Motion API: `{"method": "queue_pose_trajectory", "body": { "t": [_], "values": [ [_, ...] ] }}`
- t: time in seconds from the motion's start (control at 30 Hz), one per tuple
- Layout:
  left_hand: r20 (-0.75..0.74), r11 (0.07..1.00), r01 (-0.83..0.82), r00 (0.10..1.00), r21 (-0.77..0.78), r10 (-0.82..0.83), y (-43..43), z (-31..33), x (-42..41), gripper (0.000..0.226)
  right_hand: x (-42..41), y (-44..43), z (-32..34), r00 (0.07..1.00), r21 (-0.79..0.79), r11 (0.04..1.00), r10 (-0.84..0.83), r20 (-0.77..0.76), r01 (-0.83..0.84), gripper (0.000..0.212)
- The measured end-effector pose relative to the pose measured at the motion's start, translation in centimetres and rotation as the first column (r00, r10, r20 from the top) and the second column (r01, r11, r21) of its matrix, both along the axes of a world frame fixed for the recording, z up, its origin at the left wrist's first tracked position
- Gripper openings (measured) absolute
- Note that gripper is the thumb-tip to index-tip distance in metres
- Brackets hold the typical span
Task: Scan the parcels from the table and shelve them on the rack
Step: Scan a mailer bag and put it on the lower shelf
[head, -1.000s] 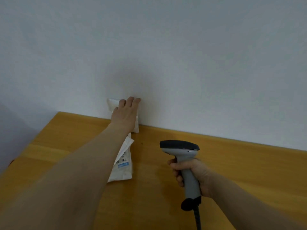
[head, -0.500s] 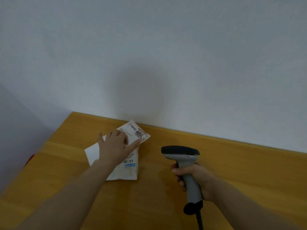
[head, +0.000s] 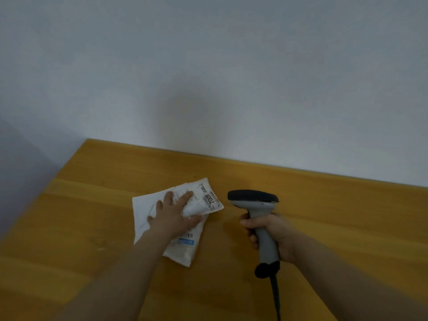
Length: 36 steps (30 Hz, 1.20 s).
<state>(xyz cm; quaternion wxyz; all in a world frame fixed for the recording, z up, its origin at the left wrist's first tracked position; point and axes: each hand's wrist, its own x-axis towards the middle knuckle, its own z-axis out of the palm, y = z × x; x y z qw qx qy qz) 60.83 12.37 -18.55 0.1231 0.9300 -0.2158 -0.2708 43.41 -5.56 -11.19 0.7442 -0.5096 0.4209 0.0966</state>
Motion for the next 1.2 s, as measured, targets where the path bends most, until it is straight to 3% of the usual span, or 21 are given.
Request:
{"method": "queue_pose_trajectory", "body": {
  "t": [0.2,0.5,0.6,0.7,0.8,0.9,0.97,1.03,1.1,1.2],
  "values": [
    [-0.023,0.992,0.123,0.992,0.036,-0.122,-1.1,-0.4,-11.3,0.082,-7.1,0.5,1.4,1.0,-0.047,0.999,-0.004,-0.018,0.003,0.008],
    [-0.058,0.988,0.153,0.987,0.027,-0.151,-1.6,-0.1,-28.9,0.088,-22.5,0.9,1.7,0.999,-0.135,0.99,0.039,-0.037,-0.044,0.01],
    [-0.076,0.997,0.083,0.994,-0.01,-0.083,-2.2,1.4,-31.8,0.105,-26.7,0.8,1.8,0.999,-0.165,0.986,0.035,-0.034,-0.041,0.013],
    [-0.08,0.978,-0.19,0.98,-0.089,0.183,-3.4,3.2,-34.2,0.115,-29.8,0.4,2.3,1.0,-0.168,0.986,0.019,-0.016,-0.022,0.011],
    [-0.109,0.852,-0.509,0.86,-0.119,0.499,-4.6,4.3,-35.5,0.113,-32.0,-0.2,2.8,1.0,-0.151,0.988,-0.013,0.001,0.013,0.01],
    [-0.1,0.777,-0.608,0.794,-0.162,0.6,-5.5,4.7,-35.7,0.094,-33.7,-0.9,2.8,0.999,-0.144,0.988,-0.05,0.009,0.051,0.011],
    [-0.193,0.722,-0.635,0.772,-0.274,0.606,-6.1,5.0,-35.8,0.074,-34.8,-1.2,2.8,0.996,-0.141,0.986,-0.083,0.01,0.084,0.011],
    [-0.385,0.603,-0.696,0.718,-0.391,0.579,-6.4,5.8,-36.0,0.052,-35.6,-1.4,3.0,0.992,-0.134,0.983,-0.124,0.013,0.124,0.012],
    [-0.577,0.462,-0.782,0.622,-0.419,0.529,-6.1,7.1,-36.4,0.033,-36.1,-1.2,3.5,0.988,-0.137,0.978,-0.154,0.019,0.155,0.012],
    [-0.788,0.327,-0.862,0.494,-0.388,0.368,-5.0,9.3,-37.0,0.026,-36.1,-0.7,5.2,0.974,-0.157,0.962,-0.216,0.072,0.225,0.014]
  ]
}}
